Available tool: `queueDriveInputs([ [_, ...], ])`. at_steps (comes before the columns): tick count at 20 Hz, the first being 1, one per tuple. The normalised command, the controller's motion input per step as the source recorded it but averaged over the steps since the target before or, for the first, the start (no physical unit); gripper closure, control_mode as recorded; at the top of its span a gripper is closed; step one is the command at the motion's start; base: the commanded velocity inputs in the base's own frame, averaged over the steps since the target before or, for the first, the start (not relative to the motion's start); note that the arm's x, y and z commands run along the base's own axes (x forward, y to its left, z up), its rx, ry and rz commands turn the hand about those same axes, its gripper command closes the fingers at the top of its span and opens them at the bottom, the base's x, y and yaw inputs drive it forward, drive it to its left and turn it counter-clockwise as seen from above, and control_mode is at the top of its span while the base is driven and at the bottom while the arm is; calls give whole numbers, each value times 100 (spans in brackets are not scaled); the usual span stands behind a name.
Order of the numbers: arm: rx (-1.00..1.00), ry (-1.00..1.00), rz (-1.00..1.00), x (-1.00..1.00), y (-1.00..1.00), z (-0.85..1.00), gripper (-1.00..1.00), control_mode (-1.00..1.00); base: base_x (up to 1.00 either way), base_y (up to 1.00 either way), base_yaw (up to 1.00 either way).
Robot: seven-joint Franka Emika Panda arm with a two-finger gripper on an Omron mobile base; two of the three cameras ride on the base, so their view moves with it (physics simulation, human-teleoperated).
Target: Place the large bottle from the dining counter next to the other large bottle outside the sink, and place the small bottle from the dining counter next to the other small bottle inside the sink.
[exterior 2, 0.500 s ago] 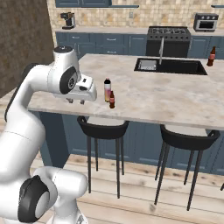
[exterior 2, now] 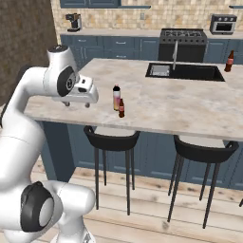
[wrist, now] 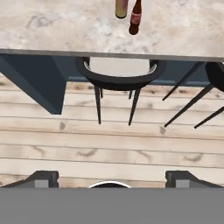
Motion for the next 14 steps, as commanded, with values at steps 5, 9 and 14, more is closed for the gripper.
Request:
queueDriveInputs([
  [5, -10, 10, 0, 15, 31, 38, -100, -100, 0, 0, 0],
  [9, 0, 2, 0, 1, 0, 0, -100, 100, 0, 0, 0],
  [14, 0, 0, 0, 0, 0, 0, -100, 100, 14, -15, 0],
])
